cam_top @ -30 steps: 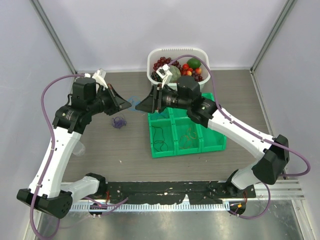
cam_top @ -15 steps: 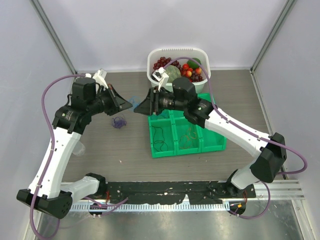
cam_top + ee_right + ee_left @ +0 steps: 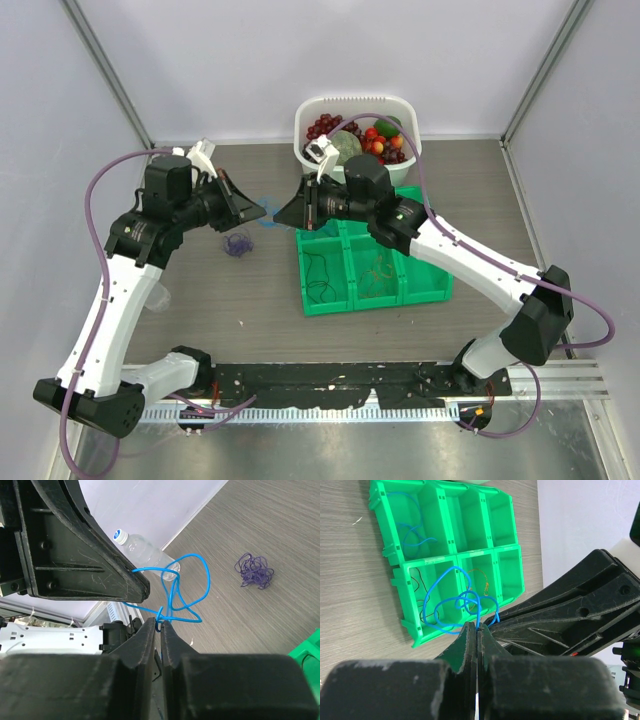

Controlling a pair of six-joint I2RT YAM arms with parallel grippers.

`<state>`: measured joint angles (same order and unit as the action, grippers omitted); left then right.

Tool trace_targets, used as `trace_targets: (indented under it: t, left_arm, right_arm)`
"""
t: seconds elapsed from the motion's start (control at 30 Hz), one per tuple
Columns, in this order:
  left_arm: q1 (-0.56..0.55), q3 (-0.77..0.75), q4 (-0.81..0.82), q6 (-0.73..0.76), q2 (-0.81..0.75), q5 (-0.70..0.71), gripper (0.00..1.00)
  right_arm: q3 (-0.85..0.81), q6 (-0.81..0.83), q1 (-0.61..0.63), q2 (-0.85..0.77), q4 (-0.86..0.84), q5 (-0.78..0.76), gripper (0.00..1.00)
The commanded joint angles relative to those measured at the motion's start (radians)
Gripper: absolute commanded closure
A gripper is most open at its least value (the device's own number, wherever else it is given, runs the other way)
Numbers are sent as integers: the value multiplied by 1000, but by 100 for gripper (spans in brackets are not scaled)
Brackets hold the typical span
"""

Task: Untangle the cables

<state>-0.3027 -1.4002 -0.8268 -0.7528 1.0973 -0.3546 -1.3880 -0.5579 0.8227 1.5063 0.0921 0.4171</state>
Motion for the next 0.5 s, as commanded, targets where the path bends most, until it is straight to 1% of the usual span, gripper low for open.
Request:
trace_targets:
  t: [0.0, 0.03, 0.1, 0.2, 0.33, 0.4, 0.43, 0.47]
  left_arm:
    - [5, 4, 34, -2, -16, -17, 100]
    - [5, 4, 34, -3, -16, -17, 100]
    - [4, 4, 29, -3, -14, -11, 100]
    - [5, 3, 11, 0, -22, 17, 100]
    - [5, 1, -29, 6, -39, 95, 100]
    - [5, -2, -57, 7, -50, 152, 100]
    - [7, -2, -66, 9, -53, 169, 100]
    - [7, 0, -72, 12, -57, 186, 100]
  right_arm:
    - [-40, 23, 4, -17, -29, -29, 89]
    - [-37, 26, 4, -24, -29, -35, 94]
    - [-26, 35, 4, -41, -25, -64, 99]
    - [1, 58, 4, -76, -9, -159, 99]
    - [47, 102, 4, -161, 59, -366, 99]
    - [72, 124, 3, -201, 89, -550, 99]
    - [93, 139, 3, -216, 98, -590, 99]
    - [101, 142, 3, -244, 122, -682, 99]
